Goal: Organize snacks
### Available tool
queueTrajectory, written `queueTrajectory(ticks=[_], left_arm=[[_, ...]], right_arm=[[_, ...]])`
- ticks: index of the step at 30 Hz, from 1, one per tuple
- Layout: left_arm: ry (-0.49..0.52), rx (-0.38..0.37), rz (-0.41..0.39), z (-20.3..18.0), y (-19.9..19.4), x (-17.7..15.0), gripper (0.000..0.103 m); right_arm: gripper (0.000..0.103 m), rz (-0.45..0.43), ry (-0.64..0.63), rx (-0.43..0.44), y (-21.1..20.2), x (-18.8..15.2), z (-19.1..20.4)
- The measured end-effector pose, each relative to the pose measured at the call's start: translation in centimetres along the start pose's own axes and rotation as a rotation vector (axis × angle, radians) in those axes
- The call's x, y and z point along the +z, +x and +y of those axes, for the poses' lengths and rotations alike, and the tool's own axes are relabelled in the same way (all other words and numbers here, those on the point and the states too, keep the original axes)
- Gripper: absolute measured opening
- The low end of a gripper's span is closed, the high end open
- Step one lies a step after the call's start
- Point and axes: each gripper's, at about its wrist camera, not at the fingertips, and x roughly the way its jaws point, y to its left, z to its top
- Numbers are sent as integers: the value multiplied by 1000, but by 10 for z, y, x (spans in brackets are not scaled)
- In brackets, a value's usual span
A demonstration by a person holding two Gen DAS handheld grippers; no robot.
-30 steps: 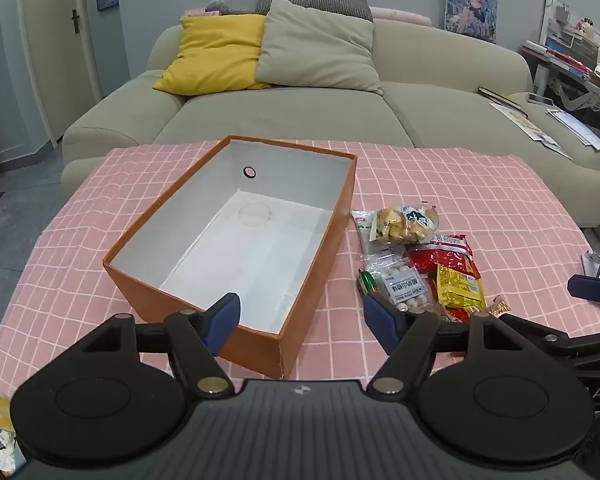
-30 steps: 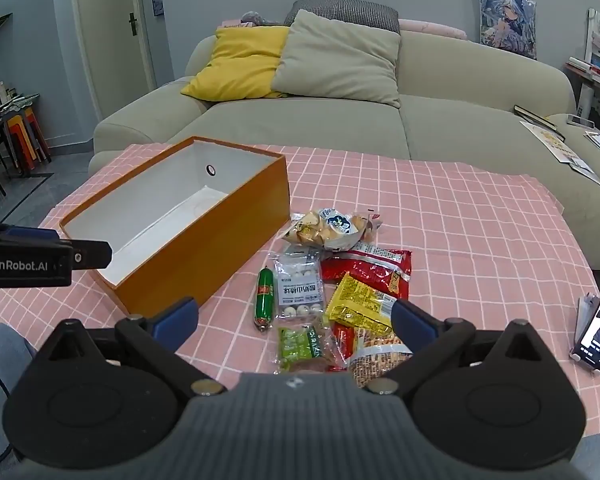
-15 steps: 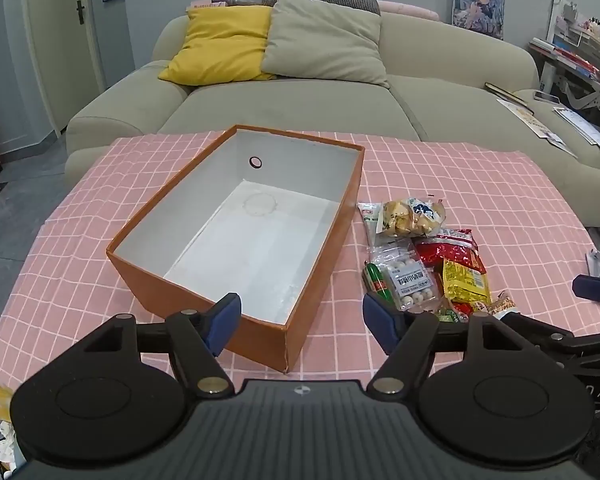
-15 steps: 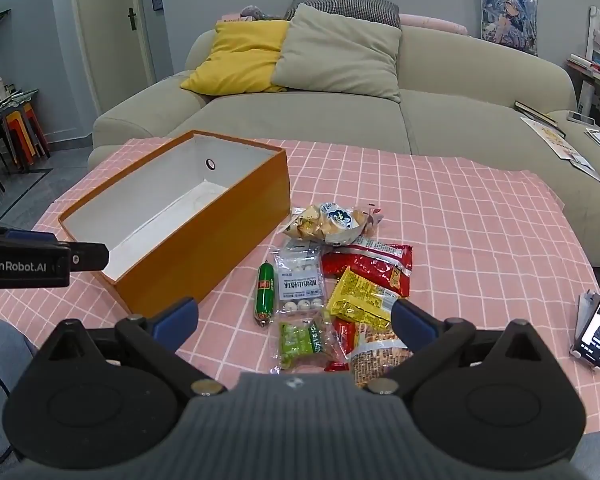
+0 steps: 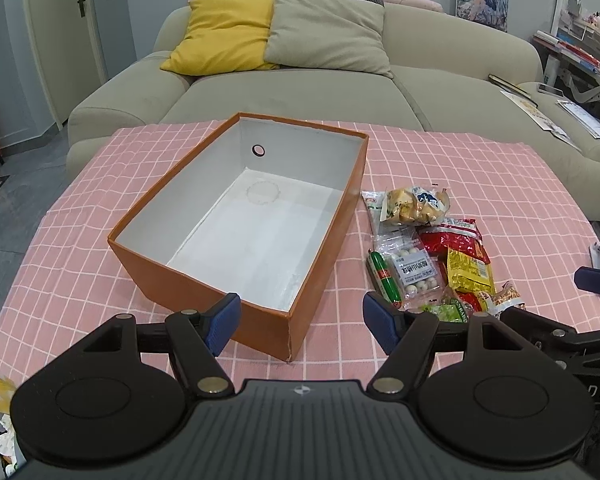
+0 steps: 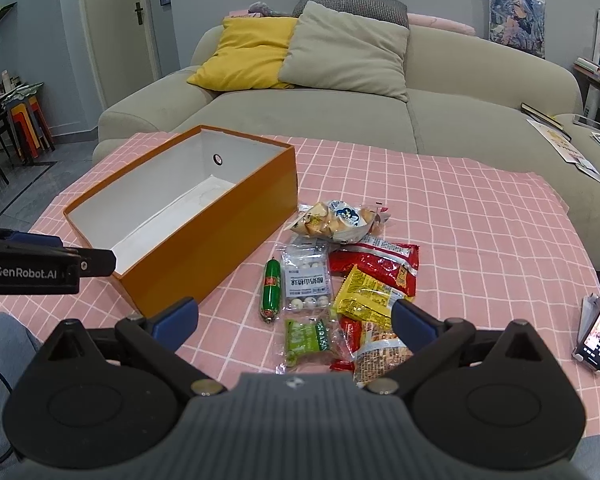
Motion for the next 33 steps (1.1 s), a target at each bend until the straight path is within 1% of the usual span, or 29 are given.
queueTrajectory(ticks=[33], left_arm=[[-3, -4, 33, -1, 1, -3, 81]], right_arm=[[99, 13, -9, -12, 1, -1, 3]])
